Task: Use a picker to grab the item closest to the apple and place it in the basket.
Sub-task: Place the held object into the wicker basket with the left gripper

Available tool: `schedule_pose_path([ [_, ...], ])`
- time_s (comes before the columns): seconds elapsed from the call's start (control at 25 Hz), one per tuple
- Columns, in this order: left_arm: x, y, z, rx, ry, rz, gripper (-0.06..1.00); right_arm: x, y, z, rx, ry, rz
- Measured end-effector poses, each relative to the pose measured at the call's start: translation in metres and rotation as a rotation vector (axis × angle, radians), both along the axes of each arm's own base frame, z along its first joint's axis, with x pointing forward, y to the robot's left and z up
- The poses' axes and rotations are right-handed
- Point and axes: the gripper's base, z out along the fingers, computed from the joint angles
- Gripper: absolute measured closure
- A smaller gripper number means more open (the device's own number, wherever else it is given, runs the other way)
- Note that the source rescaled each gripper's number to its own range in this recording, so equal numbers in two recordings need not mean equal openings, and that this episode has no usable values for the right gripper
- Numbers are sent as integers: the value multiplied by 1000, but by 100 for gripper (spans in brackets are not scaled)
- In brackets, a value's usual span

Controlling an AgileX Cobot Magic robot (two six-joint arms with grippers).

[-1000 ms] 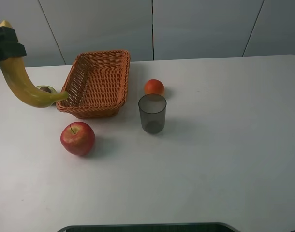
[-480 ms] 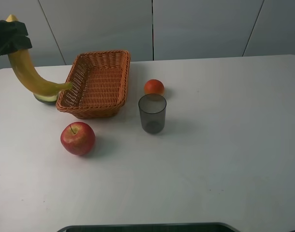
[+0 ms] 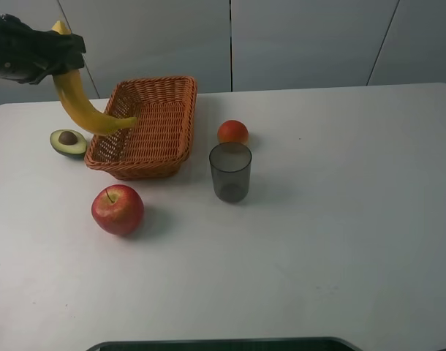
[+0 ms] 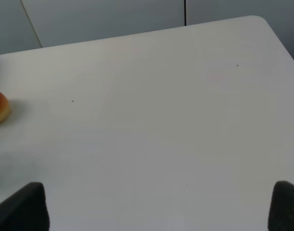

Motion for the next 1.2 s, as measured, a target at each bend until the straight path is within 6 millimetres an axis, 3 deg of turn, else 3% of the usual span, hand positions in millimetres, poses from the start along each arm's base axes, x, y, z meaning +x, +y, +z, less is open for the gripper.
schedule_pose_path([
  [0.2,11,0,-16,9,16,15,91,0,0,0,0,0,0],
  [0.72,20,-12,-29,30,-29,9,91,0,0,0,0,0,0],
  [1.04,28,-14,-52,50,-11,17,91,0,0,0,0,0,0],
  [1.2,29,-15,-51,51,-25,18,91,0,0,0,0,0,0],
])
